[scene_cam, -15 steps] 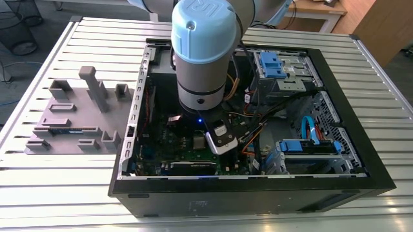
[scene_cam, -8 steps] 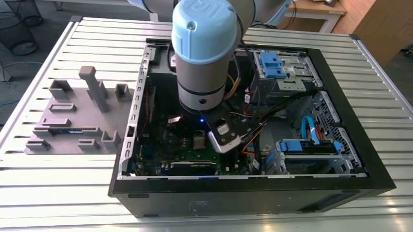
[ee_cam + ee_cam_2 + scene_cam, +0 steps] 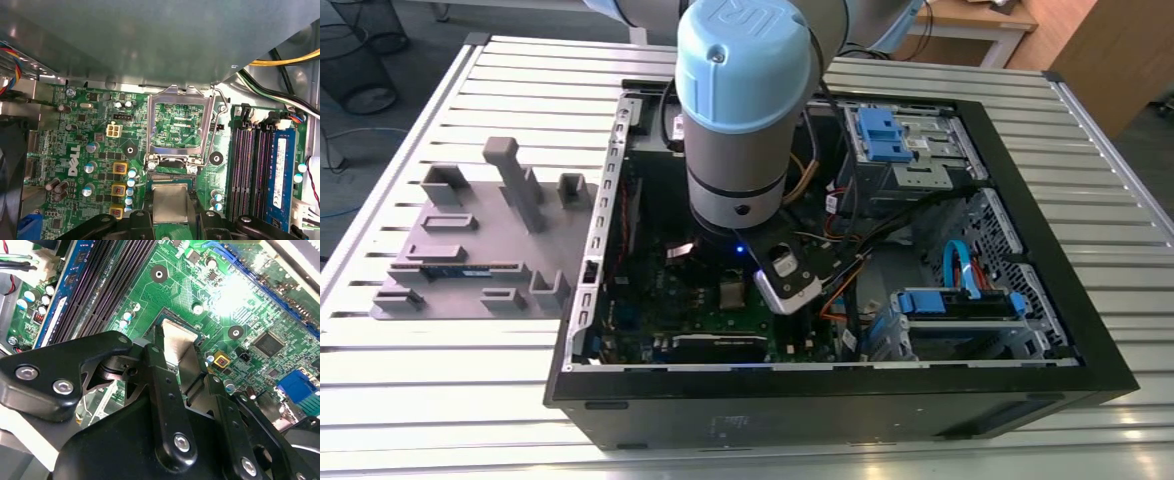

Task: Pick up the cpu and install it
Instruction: 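Place the cpu into insertion slot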

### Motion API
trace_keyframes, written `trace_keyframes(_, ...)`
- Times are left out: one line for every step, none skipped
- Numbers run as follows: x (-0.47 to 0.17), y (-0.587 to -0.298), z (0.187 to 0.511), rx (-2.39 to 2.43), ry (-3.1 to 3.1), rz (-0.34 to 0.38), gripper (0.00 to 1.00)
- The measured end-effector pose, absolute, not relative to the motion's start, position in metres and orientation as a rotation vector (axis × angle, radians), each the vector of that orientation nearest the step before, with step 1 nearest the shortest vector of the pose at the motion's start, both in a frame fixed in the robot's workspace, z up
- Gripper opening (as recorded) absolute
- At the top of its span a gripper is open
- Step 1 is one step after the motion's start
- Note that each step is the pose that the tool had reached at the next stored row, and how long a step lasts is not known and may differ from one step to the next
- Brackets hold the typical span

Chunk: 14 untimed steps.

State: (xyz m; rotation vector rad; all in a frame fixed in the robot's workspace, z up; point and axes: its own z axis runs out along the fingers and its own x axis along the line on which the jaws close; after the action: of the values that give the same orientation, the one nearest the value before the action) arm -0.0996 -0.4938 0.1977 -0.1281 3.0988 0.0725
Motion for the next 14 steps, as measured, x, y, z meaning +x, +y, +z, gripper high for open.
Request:
trace_keyframes(-0.0996,-0.4938,0.1977,-0.128,3.099,0.073,0.39)
trace_keyframes(-0.0996,-0.4938,0.1977,-0.128,3.099,0.073,0.39)
trace_keyframes(-0.0996,-0.4938,0.1977,-0.128,3.099,0.072,0.39)
trace_keyframes(-0.0996,-0.4938,0.1977,-0.128,3.099,0.072,0.39)
trace_keyframes(-0.0996,-0.4938,0.1977,-0.128,3.099,0.073,0.41)
trace_keyframes(-0.0996,-0.4938,0.1977,-0.128,3.099,0.073,0.46)
trace_keyframes(-0.0996,-0.4938,0.1977,-0.128,3.099,0.072,0.46)
trace_keyframes(-0.0996,-0.4938,0.1977,-0.128,3.099,0.073,0.53)
trace_keyframes(-0.0996,-0.4938,0.1975,-0.128,3.099,0.073,0.53)
trace_keyframes(-0.0996,-0.4938,0.1966,-0.128,3.099,0.073,0.53)
trace_keyframes(-0.0996,-0.4938,0.1954,-0.128,3.099,0.073,0.53)
trace_keyframes(-0.0996,-0.4938,0.1941,-0.128,3.099,0.072,0.53)
trace_keyframes(-0.0996,-0.4938,0.1928,-0.128,3.099,0.072,0.53)
trace_keyframes(-0.0995,-0.4938,0.1919,-0.128,3.099,0.073,0.53)
